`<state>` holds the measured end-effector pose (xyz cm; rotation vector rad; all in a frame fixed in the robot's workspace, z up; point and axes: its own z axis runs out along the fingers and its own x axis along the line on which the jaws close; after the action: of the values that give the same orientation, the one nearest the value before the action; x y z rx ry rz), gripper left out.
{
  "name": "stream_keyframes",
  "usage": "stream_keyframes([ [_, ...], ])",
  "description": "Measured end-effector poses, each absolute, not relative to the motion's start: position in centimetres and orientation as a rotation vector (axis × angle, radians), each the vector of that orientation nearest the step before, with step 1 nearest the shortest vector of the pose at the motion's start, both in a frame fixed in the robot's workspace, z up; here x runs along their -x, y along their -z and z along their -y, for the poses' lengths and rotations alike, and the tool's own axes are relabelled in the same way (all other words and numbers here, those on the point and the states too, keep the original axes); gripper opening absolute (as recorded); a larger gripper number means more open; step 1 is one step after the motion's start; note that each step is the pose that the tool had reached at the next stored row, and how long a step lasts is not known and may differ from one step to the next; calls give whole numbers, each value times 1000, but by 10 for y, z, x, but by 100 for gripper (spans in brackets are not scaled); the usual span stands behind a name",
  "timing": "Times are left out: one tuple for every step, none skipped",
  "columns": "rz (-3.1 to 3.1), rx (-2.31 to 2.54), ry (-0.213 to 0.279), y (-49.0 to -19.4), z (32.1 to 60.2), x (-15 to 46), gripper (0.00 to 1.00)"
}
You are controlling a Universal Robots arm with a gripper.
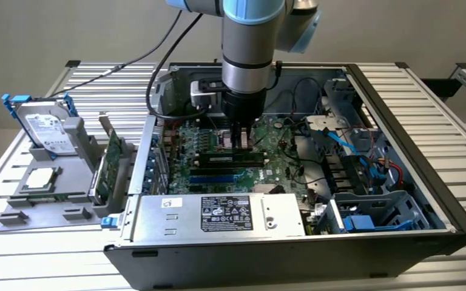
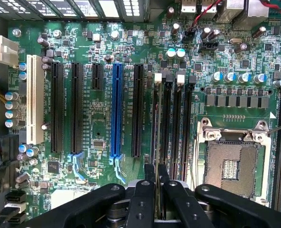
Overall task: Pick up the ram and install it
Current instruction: 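Insert the ram into the slot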
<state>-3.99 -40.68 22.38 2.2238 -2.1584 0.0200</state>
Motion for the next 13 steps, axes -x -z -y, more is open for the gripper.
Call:
stream_keyframes([
  [2159,-2224,-20,-224,407,40,14],
  [2159,-2224,-20,-224,407,40,14],
  [2159,-2224,-20,-224,407,40,14],
  [2159,-2224,-20,-223,407,40,14],
  [2159,-2224,-20,-223,406,40,14],
  [2159,-2224,-20,-223,406,40,14],
  [2159,-2224,-20,-223,406,40,14],
  [2159,-2224,-20,-223,406,40,14],
  [2159,-2224,-20,-223,406,40,14],
  [2159,-2223,-20,-223,406,40,14],
  [2159,-2224,-20,-223,406,40,14],
  [2159,-2224,-20,-222,406,40,14],
  [2159,-2224,-20,-222,406,40,14],
])
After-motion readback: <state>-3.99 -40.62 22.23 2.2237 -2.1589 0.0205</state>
